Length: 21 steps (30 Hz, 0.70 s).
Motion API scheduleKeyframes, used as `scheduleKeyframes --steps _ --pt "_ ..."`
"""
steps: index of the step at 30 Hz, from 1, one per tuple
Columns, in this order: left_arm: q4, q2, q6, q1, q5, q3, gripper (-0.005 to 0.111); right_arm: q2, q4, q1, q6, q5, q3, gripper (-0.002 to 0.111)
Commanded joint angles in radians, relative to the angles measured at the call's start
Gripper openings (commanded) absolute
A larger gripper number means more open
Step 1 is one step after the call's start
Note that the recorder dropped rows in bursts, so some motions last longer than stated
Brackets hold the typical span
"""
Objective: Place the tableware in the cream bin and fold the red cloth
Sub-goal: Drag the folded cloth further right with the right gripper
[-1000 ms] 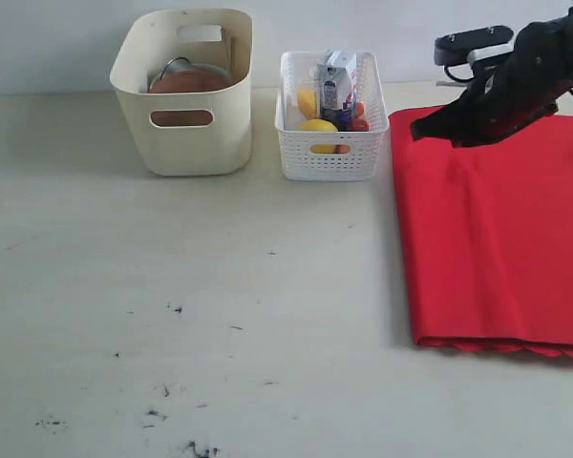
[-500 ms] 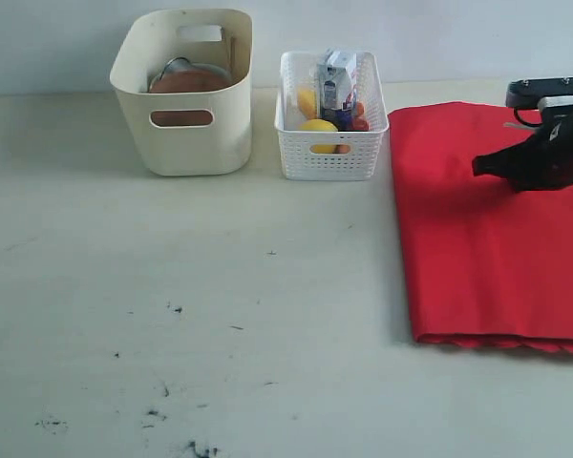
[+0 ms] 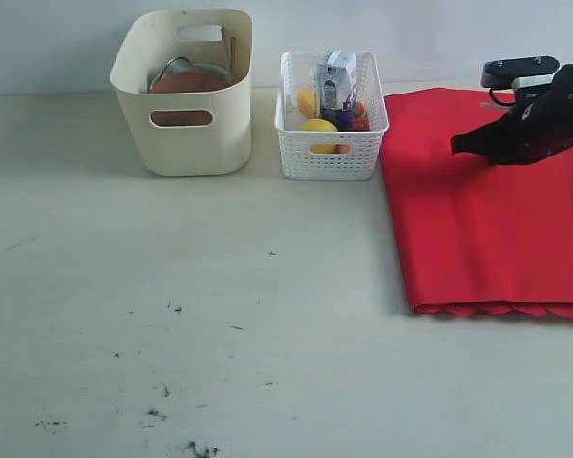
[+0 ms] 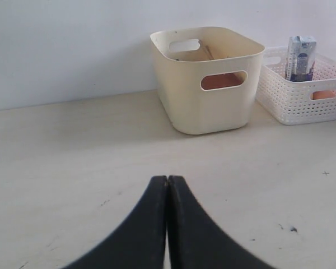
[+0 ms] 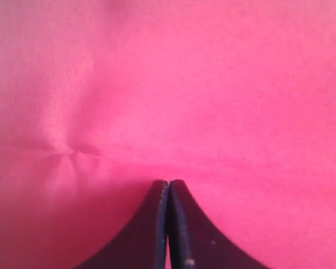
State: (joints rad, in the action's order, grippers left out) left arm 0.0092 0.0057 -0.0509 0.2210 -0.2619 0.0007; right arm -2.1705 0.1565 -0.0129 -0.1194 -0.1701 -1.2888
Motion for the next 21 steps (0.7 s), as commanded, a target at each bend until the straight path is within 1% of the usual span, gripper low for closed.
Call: scheduleKeyframes --steps 1,6,15,21 --pt "0.001 -0.006 -0.002 -0.002 -0.003 -0.001 0.003 0.044 0.000 -0.001 0.024 -0.024 -0.010 0.000" --pt "0.001 -0.006 -0.002 -0.002 -0.003 -0.001 0.003 0.089 0.000 -0.001 0.024 -0.075 0.018 0.000" --pt "0.001 -0.006 -0.002 -0.002 -0.003 -0.001 0.003 0.100 0.000 -0.001 0.022 0.072 0.177 0.000" --pt "0.001 -0.006 -0.002 -0.002 -0.003 -0.001 0.003 0.027 0.000 0.001 0.022 0.138 0.151 0.000"
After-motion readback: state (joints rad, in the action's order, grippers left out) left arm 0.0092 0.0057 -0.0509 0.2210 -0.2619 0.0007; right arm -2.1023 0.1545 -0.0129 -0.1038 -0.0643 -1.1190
